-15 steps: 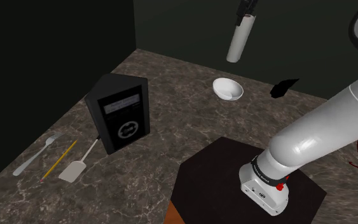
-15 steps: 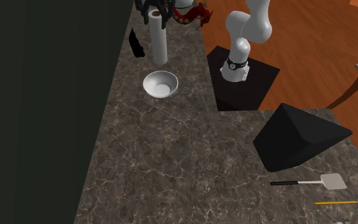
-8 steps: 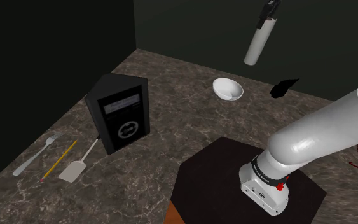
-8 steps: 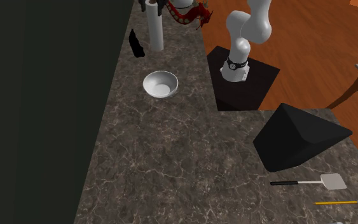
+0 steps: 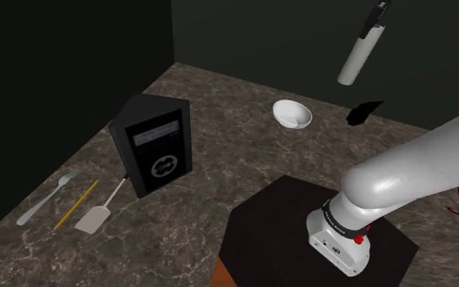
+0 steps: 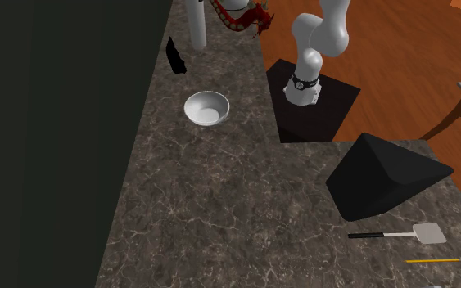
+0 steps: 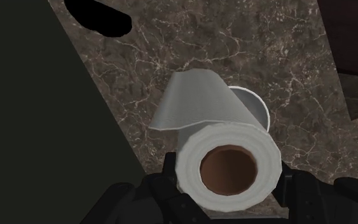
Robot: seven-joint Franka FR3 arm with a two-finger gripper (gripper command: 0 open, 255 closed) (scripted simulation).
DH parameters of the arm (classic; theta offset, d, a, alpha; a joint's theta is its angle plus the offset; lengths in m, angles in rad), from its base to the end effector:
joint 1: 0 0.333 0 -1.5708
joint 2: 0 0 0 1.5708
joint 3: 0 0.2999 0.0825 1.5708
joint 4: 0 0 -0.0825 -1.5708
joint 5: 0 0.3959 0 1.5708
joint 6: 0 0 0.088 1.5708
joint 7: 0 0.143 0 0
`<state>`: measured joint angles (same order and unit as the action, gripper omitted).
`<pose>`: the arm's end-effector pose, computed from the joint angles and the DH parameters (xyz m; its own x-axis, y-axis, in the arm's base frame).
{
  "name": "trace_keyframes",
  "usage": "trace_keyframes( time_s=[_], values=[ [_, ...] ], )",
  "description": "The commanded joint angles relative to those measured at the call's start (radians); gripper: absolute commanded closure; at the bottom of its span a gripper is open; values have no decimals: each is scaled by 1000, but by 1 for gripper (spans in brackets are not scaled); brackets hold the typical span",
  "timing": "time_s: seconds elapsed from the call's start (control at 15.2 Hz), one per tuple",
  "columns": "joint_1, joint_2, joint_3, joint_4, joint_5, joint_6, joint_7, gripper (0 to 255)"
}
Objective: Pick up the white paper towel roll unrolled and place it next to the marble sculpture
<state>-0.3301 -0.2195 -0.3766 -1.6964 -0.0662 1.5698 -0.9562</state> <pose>0.3673 -0.3509 0.6198 0.9665 0.2504 0.0563 0.2474 -0.9673 0.0552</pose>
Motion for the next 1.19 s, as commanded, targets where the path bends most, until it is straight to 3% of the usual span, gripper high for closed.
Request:
trace_keyframes(
  time_s=[0.0, 0.53, 0.99, 1.12],
  values=[
    [-19, 7, -35, 16, 0, -8, -57, 255],
    [-94, 82, -178, 126, 28, -45, -277, 255],
    [-190, 238, -318, 301, 128, -99, -503, 255],
    [-200, 246, -324, 297, 135, -89, -519, 255]
  ],
)
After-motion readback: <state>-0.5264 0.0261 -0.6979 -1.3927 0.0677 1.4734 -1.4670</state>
